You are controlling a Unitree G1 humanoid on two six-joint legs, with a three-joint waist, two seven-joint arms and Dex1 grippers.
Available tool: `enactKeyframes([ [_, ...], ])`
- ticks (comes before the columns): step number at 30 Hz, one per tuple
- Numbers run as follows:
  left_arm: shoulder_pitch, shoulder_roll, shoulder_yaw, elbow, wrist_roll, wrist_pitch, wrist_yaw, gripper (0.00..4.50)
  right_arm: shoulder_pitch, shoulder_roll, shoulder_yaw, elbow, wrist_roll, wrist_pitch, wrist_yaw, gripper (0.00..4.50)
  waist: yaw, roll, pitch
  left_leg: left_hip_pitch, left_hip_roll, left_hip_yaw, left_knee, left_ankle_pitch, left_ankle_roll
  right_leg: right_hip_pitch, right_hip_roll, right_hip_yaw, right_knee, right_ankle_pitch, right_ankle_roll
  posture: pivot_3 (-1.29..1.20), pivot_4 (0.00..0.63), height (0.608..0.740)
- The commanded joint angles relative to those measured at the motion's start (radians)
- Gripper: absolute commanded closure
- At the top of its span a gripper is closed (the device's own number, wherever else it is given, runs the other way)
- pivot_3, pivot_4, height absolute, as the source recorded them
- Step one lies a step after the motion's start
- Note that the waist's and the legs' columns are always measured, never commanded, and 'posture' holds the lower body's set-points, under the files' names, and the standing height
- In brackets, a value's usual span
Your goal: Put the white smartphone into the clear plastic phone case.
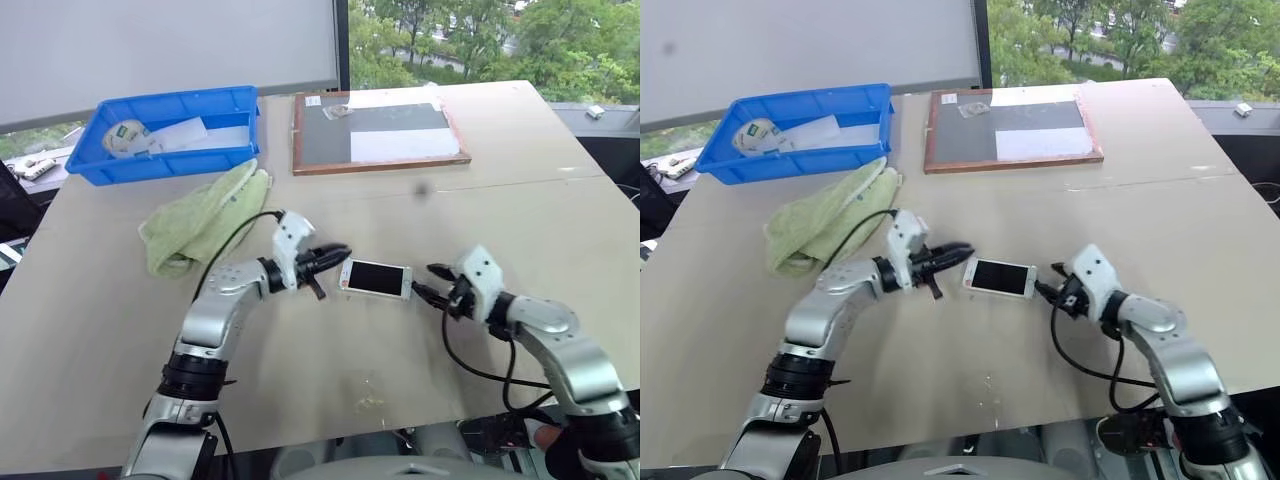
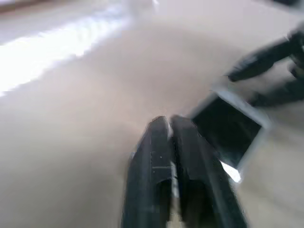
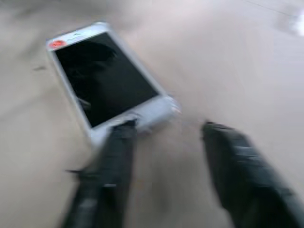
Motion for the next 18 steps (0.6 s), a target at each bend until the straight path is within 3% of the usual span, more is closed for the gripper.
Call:
enactKeyframes([
  [1,-0.004,0.025,0.066,-0.087,-0.081,0.052,0.008,2.29,0.024,-0.038,-0.102,-0.144,0.080,0.015,0.013,0.26,0.000,0.000,0.003,0.000,0.000,0.000,0.000,0.000,0.000,0.000,0.000,0.000,0.000,0.000,0.000,0.00,0.150,0.740],
  [2,0.007,0.043,0.075,-0.103,-0.089,0.063,0.001,1.87,0.044,-0.054,-0.134,-0.175,0.106,0.026,0.023,0.00,0.000,0.000,0.005,0.000,0.000,0.000,0.000,-0.001,0.002,0.000,0.000,0.000,0.000,0.000,0.000,0.00,0.150,0.740],
  [5,0.046,0.086,0.107,-0.150,-0.133,0.100,-0.009,0.33,0.118,-0.112,-0.214,-0.241,0.168,0.036,0.064,0.00,0.000,-0.001,0.008,0.000,0.001,0.000,0.000,-0.002,0.004,0.000,0.001,-0.001,0.000,0.000,0.000,0.00,0.150,0.740],
  [6,0.077,0.110,0.119,-0.176,-0.141,0.104,-0.019,0.03,0.160,-0.135,-0.256,-0.264,0.199,0.042,0.090,0.00,0.000,-0.001,0.009,-0.001,0.001,0.000,0.000,-0.003,0.004,0.000,0.001,-0.001,0.000,0.000,0.000,0.00,0.150,0.740],
  [11,0.278,0.224,0.175,-0.289,-0.148,0.058,-0.076,0.03,0.363,-0.226,-0.438,-0.335,0.271,0.006,0.197,0.00,-0.004,0.000,0.014,0.000,0.002,0.004,0.000,-0.003,0.005,0.000,0.001,0.001,0.000,0.000,0.000,0.00,0.150,0.740],
  [18,0.478,0.275,0.324,-0.339,-0.179,0.040,-0.063,0.03,0.501,-0.240,-0.572,-0.350,0.301,-0.029,0.231,0.00,0.008,-0.002,0.018,0.003,0.004,0.006,0.001,-0.005,0.008,0.002,0.000,0.001,0.000,-0.004,0.001,0.00,0.150,0.740],
])
